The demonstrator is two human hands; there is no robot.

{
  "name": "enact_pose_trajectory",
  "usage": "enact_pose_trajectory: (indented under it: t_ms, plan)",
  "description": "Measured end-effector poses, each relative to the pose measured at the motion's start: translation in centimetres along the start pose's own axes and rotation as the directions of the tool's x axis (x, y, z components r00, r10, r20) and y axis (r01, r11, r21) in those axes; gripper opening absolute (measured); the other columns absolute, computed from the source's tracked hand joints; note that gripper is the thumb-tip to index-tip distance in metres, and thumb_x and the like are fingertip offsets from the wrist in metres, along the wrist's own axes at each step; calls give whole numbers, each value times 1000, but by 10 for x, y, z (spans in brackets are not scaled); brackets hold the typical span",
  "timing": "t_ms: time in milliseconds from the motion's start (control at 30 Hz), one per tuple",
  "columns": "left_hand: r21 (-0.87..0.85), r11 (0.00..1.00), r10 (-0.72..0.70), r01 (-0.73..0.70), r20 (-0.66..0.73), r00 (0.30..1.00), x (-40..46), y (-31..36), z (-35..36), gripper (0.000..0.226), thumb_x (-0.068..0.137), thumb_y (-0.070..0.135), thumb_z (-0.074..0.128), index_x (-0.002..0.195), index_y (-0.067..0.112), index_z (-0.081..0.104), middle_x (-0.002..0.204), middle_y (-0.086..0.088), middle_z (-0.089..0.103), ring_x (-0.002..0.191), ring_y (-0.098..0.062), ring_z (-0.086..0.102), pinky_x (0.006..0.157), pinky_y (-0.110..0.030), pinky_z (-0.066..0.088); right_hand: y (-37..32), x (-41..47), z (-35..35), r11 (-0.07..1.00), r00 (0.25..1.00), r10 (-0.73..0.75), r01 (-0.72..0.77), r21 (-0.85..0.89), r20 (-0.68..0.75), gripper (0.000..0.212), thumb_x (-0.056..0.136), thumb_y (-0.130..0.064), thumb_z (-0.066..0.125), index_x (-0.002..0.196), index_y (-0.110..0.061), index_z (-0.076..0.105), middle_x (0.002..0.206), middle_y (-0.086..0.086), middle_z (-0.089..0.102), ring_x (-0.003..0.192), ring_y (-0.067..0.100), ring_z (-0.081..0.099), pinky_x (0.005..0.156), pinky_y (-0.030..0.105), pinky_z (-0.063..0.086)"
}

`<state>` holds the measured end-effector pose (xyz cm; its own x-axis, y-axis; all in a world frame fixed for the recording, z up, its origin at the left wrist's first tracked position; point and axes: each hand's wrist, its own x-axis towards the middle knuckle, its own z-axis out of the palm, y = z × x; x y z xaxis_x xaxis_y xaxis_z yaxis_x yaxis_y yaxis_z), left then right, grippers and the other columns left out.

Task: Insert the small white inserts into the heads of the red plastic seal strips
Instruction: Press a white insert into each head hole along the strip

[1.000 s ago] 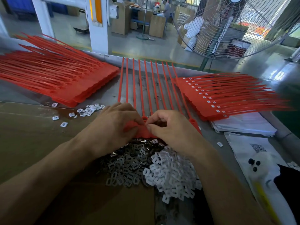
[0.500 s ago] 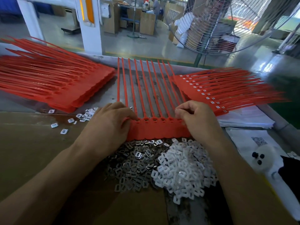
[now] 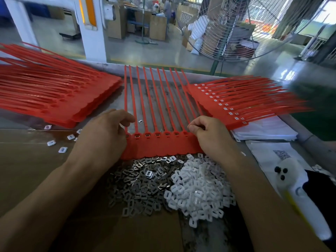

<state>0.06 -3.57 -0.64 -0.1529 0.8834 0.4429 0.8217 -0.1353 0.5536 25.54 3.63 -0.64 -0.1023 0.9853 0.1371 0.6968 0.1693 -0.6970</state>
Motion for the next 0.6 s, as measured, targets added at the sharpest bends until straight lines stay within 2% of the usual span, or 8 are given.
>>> enact_pose_trajectory:
  t_ms: [133, 200, 333, 600]
  plan:
    - [-4, 1000, -19, 19, -15, 1000, 1, 1, -1, 46, 81, -9, 50, 108, 21, 73, 99, 7, 69, 94, -16, 64, 89, -34, 51, -1, 1, 2, 1000, 999, -21, 22, -22, 28, 12, 99, -21, 65, 92, -24, 73, 91, -14, 70, 89, 0, 62, 76, 23, 46]
    - [-10, 999, -33, 33, -9, 999, 0, 2, -1, 46, 82, -8, 50, 108, 21, 73, 98, 8, 69, 94, -15, 64, 88, -33, 50, -1, 1, 3, 999, 999, -21, 22, -33, 36, 11, 99, -22, 65, 93, -24, 74, 95, -12, 72, 93, 5, 64, 82, 29, 49]
    - [-28, 998, -51, 51, -16, 999, -2, 5, -1, 46, 83, -8, 49, 107, 22, 73, 97, 10, 69, 91, -13, 64, 85, -29, 48, -2, 0, 3, 999, 999, -11, 12, -37, 31, 11, 99, -22, 65, 94, -24, 74, 99, -10, 72, 98, 10, 65, 87, 33, 51]
    - [-55, 997, -58, 58, -6, 998, -2, 5, 0, 44, 86, -6, 49, 107, 23, 74, 95, 10, 70, 89, -11, 65, 81, -23, 44, -5, -1, 5, 994, 999, -11, 14, -112, 30, 11, 99, -26, 65, 92, -25, 73, 96, -9, 70, 94, 11, 63, 83, 34, 51]
